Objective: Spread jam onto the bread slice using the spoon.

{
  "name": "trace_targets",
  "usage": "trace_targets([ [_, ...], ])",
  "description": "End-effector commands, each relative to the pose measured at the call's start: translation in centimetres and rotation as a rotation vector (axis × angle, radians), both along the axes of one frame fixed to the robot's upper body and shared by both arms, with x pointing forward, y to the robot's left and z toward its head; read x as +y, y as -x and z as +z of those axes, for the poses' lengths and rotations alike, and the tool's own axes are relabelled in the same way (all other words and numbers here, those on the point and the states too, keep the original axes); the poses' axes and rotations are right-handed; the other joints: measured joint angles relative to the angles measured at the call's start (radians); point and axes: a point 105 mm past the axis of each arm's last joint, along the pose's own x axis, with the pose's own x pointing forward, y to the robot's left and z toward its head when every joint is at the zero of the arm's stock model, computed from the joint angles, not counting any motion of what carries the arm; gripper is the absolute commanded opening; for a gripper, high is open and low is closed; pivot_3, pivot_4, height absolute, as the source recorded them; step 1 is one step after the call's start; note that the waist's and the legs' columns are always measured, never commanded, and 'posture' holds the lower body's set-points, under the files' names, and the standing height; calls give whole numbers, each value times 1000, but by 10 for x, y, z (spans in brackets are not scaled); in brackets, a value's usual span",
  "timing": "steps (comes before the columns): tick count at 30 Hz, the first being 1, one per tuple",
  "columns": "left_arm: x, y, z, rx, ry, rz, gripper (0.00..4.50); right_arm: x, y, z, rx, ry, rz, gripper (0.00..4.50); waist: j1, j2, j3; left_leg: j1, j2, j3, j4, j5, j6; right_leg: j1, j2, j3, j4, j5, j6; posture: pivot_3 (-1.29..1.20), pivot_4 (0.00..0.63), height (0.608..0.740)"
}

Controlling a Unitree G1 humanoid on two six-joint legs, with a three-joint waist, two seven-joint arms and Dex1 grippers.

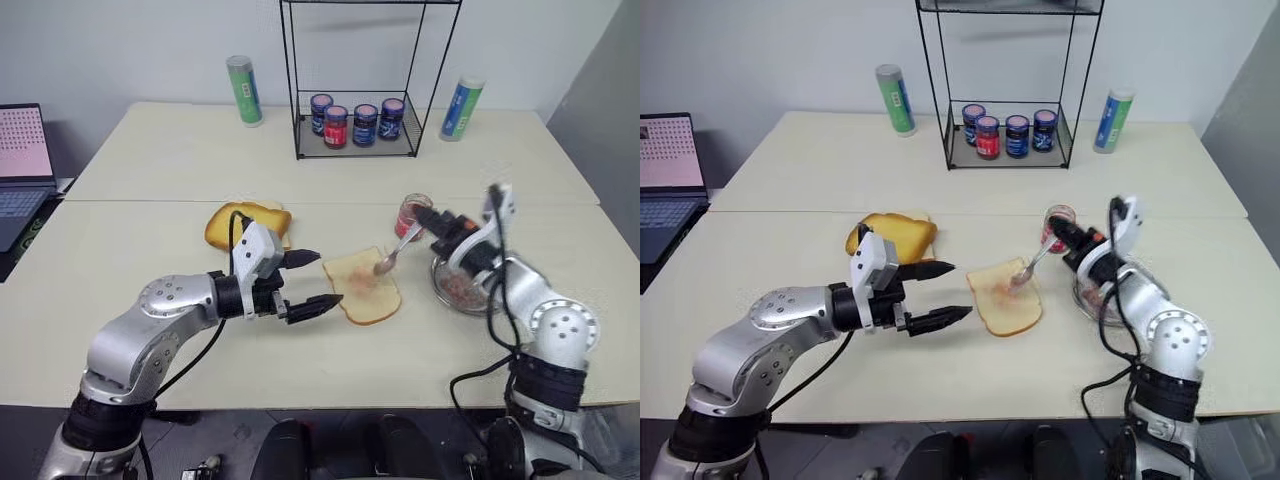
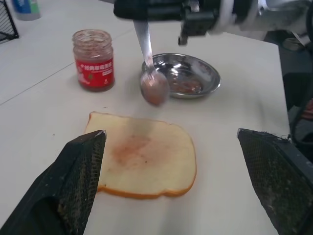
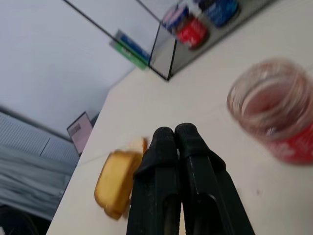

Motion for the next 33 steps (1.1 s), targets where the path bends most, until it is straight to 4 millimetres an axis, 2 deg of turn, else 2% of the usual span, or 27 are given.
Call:
trace_targets([
  [1,-17,-5,15,-96,-24,-95,4500,-43,11,31,-115,28,-159,9,4,0,0,0,0,0,0,0,0,0,1,0,0,0,0,0,150,740],
  [5,-43,-10,12,-225,-129,-220,4500,-85,16,27,-105,111,-315,9,11,0,0,0,-1,1,0,0,0,0,3,1,-1,0,0,0,150,740],
  [9,-71,-14,7,-282,-135,-304,4500,-115,19,7,-65,214,-426,9,12,0,0,0,0,2,0,0,0,0,4,2,-1,0,0,0,150,740],
  [14,-87,-23,-2,-302,-132,-328,4500,-126,14,-36,4,238,-445,9,3,0,0,1,1,2,0,0,0,0,5,3,0,-1,2,0,150,740],
  [24,-92,-25,-3,-285,-84,-315,4500,-147,-4,-68,16,40,-453,9,-3,1,0,1,1,1,1,0,0,1,5,2,0,0,0,0,150,740],
  [30,-90,-24,-3,-288,-86,-305,4500,-149,-8,-78,38,14,-444,1442,-3,1,0,1,1,1,1,0,0,1,5,2,0,0,0,0,150,740],
  [33,-89,-25,-2,-292,-85,-299,4500,-154,-7,-79,39,-3,-457,2018,-3,1,0,1,1,1,1,0,0,1,5,2,0,0,0,0,150,740],
])
